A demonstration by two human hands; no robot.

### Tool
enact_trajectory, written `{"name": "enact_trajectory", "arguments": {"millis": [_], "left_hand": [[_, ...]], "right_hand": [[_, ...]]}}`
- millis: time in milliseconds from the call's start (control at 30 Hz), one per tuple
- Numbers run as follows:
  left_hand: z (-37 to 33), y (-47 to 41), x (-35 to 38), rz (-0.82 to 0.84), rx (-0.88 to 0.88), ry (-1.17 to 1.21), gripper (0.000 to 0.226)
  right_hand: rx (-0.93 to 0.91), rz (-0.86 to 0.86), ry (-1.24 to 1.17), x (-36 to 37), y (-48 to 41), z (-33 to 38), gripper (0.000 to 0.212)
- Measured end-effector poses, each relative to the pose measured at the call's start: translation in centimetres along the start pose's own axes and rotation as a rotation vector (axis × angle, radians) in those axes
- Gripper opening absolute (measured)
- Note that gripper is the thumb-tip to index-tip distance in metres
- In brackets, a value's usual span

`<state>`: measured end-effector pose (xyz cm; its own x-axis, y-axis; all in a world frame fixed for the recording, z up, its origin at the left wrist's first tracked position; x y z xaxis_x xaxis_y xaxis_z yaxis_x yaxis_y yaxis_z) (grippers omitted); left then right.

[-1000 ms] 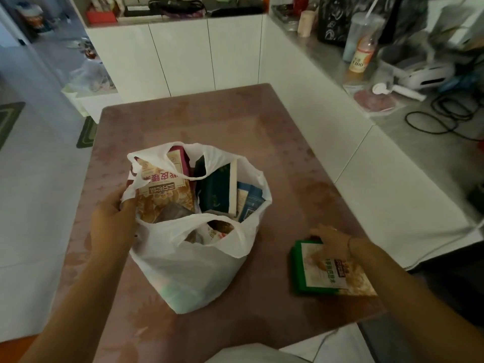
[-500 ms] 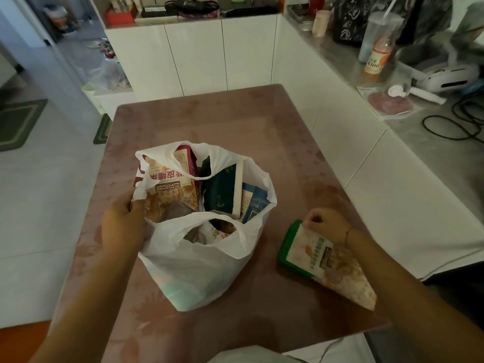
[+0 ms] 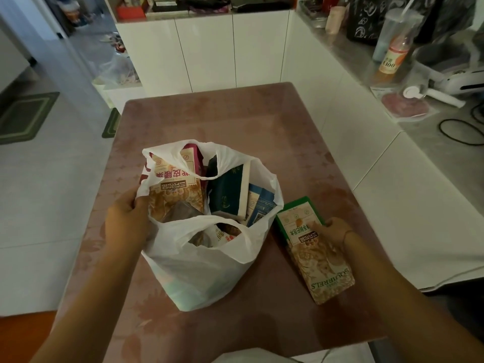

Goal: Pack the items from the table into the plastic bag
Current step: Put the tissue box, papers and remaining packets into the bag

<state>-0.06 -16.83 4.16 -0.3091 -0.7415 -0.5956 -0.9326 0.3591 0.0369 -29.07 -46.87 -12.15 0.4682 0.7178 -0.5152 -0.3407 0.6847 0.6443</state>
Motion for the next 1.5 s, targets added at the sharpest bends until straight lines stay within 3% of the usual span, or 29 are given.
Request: {"name": "enact_trajectory", "arguments": {"millis": [267, 367, 567, 700, 833, 933, 1000, 1100, 1167, 1233, 1300, 1433, 1500], "left_hand": [[0.7, -0.6, 0.3, -0.010, -0.074, -0.051, 0.038], [1.1, -0.9, -0.1, -0.030, -0.093, -0.035, 0.037], [1.4, -1.5, -0.5, -0.024, -0.088, 0.014, 0.040], [1.7, -1.7, -0.8, -0.013, -0.060, 0.008, 0.042], [0.3, -2.2, -1.3, -0.006, 0.076, -0.026, 0.039], [-1.4, -4.1, -1.8, -0.053, 0.230, -0.426, 0.066], [-2.6, -5.8, -0.9, 0.047, 0.400, -0.713, 0.076], [-4.3, -8.2, 2.1, 0.284, 0.655, -0.907, 0.080], [-5.9, -9.5, 3.4, 0.357, 0.767, -0.918, 0.071], [-7.6, -10.7, 4.1, 0.361, 0.861, -0.817, 0.044], [-8.8, -11.7, 4.0, 0.363, 0.762, -0.621, 0.021], [-10.0, -14.7, 3.2, 0.304, 0.274, -0.280, 0.034], [-10.8, -15.2, 3.1, 0.296, 0.124, -0.191, 0.028]], "right_hand": [[-0.221, -0.112, -0.029, 0.7, -0.1, 0.5, 0.023], [-0.239, -0.254, -0.149, -1.0, 0.5, 2.5, 0.018], [-0.515, -0.575, -0.372, -7.3, 6.0, 13.4, 0.023], [-0.674, -0.666, -0.484, -7.7, 8.4, 19.9, 0.017], [-0.729, -0.579, -0.407, -2.4, 8.9, 23.6, 0.014], [-0.736, -0.454, -0.280, 2.8, 8.0, 23.2, 0.024], [-0.719, -0.415, -0.233, 4.6, 7.6, 22.0, 0.021], [-0.690, -0.414, -0.266, 4.8, 7.6, 20.6, 0.020], [-0.689, -0.433, -0.262, 4.3, 7.7, 20.2, 0.022], [-0.695, -0.431, -0.251, 4.0, 8.0, 20.1, 0.022], [-0.703, -0.418, -0.240, 4.1, 8.2, 19.9, 0.022], [-0.731, -0.458, -0.249, 4.3, 8.9, 21.0, 0.021], [-0.764, -0.509, -0.241, 4.3, 9.7, 22.5, 0.019]]}}
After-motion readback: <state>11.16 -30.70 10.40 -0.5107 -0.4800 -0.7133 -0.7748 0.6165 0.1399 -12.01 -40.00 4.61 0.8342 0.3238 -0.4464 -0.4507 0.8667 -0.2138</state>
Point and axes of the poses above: each hand's wrist, its own y-axis away from the middle knuckle, its own x-axis out of the palm, z = x × y, the point moved 5 cm from there along -y, towards the middle knuckle, and after that the axes turned 3 degrees about z, right-handed, at the moved point
